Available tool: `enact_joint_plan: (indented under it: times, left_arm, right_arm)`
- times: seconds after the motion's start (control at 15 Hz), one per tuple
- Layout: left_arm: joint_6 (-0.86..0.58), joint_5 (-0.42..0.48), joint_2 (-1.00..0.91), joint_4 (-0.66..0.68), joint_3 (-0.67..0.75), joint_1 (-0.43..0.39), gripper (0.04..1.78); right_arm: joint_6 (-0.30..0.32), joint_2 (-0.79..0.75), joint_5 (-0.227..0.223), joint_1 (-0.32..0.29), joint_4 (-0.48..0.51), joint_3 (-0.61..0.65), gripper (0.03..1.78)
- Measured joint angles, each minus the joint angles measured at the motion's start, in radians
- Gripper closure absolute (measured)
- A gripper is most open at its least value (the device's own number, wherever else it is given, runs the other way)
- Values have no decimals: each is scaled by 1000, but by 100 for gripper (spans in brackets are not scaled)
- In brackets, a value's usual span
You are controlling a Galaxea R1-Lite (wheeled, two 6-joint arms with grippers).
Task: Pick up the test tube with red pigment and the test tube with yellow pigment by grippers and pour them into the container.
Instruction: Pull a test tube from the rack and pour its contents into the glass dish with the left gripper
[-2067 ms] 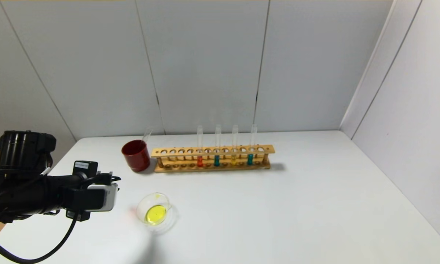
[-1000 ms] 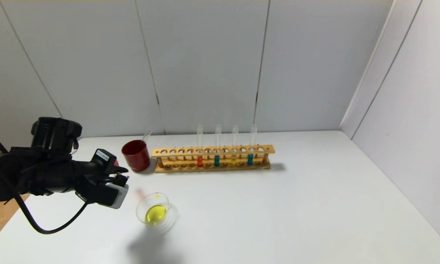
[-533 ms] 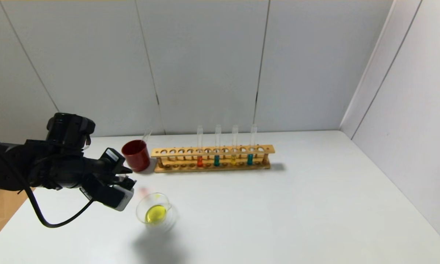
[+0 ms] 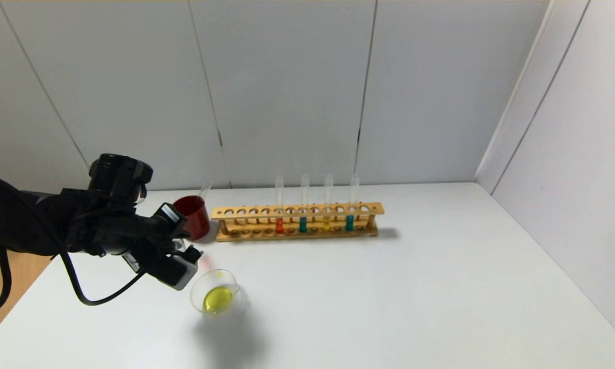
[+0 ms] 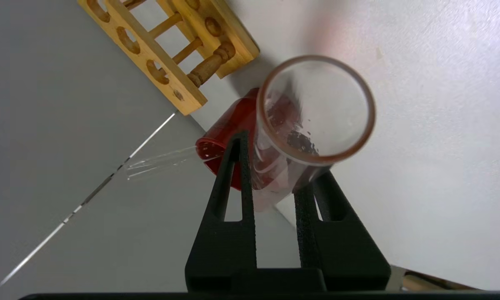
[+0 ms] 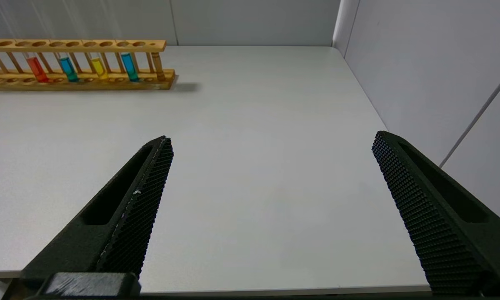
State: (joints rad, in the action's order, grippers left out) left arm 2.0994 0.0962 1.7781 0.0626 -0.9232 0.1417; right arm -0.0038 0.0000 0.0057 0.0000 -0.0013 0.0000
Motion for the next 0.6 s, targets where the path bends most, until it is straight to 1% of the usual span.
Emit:
enact_joint_plan:
  times: [0.13,0.33,0.6]
  left_arm:
    - [36,-15,10,-1,-5,0,150]
    - [39,-23,34,8,-9,1,150]
    - [45,-81,49,11,-9,13,150]
  right_arm:
    - [0,0,0,0,0,0,6]
    - [0,0,0,0,0,0,6]
    - [0,0,0,0,0,0,6]
